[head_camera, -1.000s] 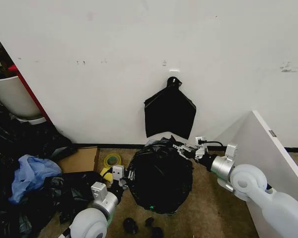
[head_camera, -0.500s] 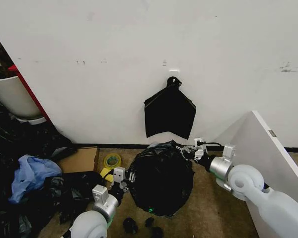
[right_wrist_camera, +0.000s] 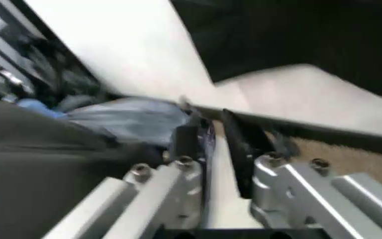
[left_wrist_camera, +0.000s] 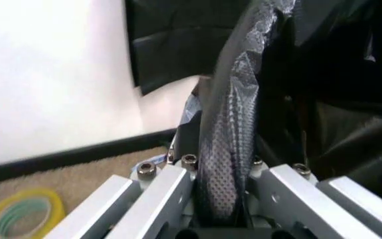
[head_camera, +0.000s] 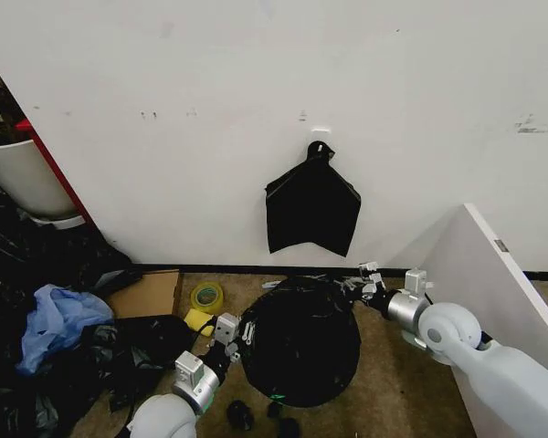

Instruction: Place the garbage bag over the trash bin.

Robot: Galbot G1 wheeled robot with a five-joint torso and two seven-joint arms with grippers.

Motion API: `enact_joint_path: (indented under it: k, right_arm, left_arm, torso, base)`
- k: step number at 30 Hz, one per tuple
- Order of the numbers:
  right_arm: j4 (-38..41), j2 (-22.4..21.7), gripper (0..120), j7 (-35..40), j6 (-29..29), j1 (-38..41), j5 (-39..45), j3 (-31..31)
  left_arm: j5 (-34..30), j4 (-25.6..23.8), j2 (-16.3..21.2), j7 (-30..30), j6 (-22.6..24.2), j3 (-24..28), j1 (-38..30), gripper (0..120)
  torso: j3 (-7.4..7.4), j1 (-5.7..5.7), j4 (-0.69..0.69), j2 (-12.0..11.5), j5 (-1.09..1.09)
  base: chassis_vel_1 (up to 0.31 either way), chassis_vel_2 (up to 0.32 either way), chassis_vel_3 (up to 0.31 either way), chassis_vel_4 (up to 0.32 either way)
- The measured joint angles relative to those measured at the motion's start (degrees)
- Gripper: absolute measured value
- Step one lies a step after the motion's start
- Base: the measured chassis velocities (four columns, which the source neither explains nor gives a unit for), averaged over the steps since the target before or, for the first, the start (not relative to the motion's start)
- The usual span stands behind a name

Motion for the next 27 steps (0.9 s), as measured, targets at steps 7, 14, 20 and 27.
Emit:
enact_joint_path:
  k: [7, 14, 20, 27]
  right_arm:
    - [4.83, -0.4, 36, -3.01, 1.63, -3.13, 1.51, 4.32]
    - [10.54, 1.09, 61, 0.04, 3.04, -6.94, -0.32, 9.55]
    - [19.31, 4.04, 85, 2.61, 1.93, -13.08, -6.9, 9.92]
    - [22.48, 7.58, 100, -2.26, 3.19, -31.5, -10.63, 19.26]
  left_arm:
    - [-6.83, -0.49, -0.56, -4.02, 4.0, -0.2, -1.17, 1]
    - [-23.28, -2.53, -1.95, -14.27, 12.11, -2.54, -3.78, 1]
    - [-44.22, -4.02, -2.89, -25.12, 16.27, -5.12, -5.27, 1]
    - [-49.17, -0.42, -2.1, -27.64, 17.95, -5.87, -8.67, 1]
  torso:
    - [0.0, 0.0, 0.0, 0.0, 0.0]
    - [0.0, 0.0, 0.01, 0.0, 0.0]
    - [0.0, 0.0, 0.06, 0.0, 0.0]
    - [0.0, 0.0, -0.01, 0.0, -0.01]
  base:
    - [0.0, 0.0, 0.0, 0.0]
    - [0.0, 0.0, 0.0, 0.0]
    - [0.0, 0.0, 0.0, 0.0]
    - [0.0, 0.0, 0.0, 0.0]
